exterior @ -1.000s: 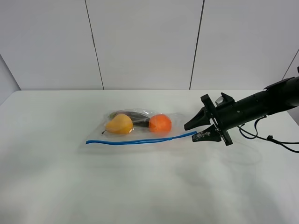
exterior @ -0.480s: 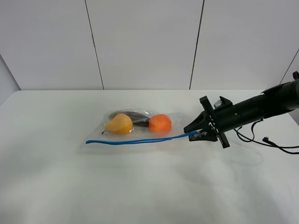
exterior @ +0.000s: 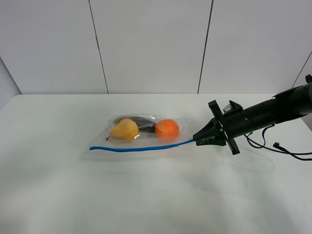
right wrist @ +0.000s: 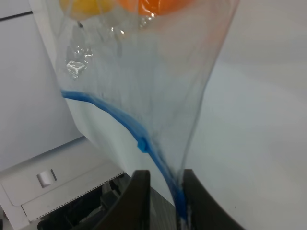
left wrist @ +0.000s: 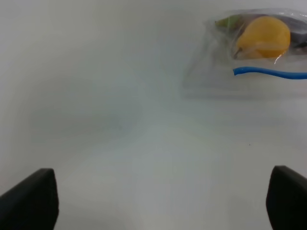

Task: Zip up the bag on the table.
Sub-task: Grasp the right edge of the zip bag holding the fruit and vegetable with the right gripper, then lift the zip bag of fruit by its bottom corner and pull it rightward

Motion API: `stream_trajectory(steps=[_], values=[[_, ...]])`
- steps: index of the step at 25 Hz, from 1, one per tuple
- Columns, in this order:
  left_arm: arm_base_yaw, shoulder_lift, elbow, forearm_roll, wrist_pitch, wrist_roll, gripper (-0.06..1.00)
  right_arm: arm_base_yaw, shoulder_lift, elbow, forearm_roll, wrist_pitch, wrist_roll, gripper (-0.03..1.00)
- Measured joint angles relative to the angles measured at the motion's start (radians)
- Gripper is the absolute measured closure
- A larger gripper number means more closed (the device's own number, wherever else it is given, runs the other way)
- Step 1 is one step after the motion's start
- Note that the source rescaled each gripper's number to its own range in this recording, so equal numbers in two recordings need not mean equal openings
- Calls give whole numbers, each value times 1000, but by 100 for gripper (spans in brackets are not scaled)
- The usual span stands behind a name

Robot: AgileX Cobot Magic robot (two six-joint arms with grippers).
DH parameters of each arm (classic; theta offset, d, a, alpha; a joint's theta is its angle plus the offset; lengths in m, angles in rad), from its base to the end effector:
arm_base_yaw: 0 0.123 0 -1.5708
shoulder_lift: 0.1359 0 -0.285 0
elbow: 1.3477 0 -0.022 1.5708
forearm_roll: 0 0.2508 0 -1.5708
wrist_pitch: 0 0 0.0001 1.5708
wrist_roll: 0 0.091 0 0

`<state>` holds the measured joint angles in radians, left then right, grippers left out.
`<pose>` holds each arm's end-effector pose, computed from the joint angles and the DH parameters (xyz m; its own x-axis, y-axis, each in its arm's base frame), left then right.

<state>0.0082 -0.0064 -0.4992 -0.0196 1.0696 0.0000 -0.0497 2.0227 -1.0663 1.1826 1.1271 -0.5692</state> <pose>-0.0061 -0.0016 0.2763 -0.4589 -0.0132 -0.8884 0.0028 0.9999 -0.0163 0.3415 0.0592 0.1329 -0.9689 0.1790 0.1708 0.2407 0.5217 0.8185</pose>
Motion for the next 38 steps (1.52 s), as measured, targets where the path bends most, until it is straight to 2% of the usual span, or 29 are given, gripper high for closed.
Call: stream_trajectory(steps=[11, 17, 22, 31, 38], values=[[0, 0, 0, 0, 0, 0, -5, 0, 0, 0, 13, -7, 0, 78], [0, 0, 0, 0, 0, 0, -5, 0, 0, 0, 13, -7, -10, 96], [0, 0, 0, 0, 0, 0, -5, 0, 0, 0, 17, -6, -20, 97], [0, 0, 0, 0, 0, 0, -5, 3, -8, 0, 84, 62, -67, 97], [0, 0, 0, 1, 0, 0, -5, 64, -25, 0, 134, 74, -100, 97]])
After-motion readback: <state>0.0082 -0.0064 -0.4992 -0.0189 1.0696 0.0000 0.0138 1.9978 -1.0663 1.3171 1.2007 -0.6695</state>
